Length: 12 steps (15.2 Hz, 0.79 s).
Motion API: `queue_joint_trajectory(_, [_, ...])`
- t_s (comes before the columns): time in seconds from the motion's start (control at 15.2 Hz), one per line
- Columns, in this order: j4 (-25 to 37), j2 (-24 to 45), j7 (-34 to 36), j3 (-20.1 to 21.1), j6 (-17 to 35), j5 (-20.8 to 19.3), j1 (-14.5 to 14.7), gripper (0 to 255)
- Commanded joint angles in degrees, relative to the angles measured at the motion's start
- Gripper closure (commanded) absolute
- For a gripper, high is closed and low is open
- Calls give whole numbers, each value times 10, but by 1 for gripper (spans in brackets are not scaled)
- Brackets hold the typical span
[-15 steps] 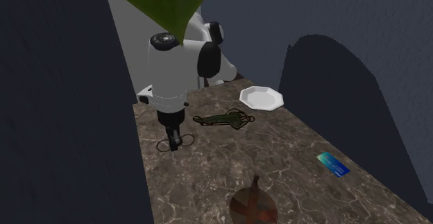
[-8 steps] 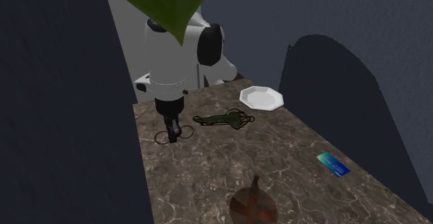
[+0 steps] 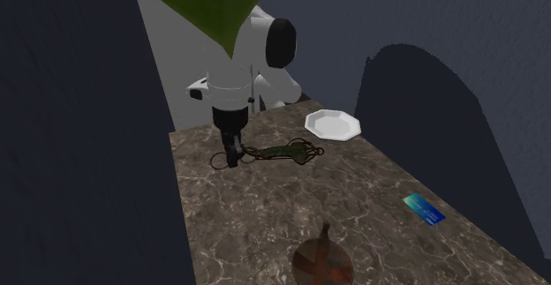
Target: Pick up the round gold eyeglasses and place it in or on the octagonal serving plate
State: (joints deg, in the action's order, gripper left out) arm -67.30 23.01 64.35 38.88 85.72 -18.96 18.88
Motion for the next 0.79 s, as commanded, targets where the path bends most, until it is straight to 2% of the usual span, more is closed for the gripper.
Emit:
queue_joint_trajectory(0.0, [-70, -46, 13, 12, 27, 25, -18, 255])
queue_joint_trajectory(0.33, [-201, -157, 29, 32, 69, 93, -44, 255])
queue_joint_trajectory(0.73, [-313, -276, 39, 43, 93, 174, -42, 255])
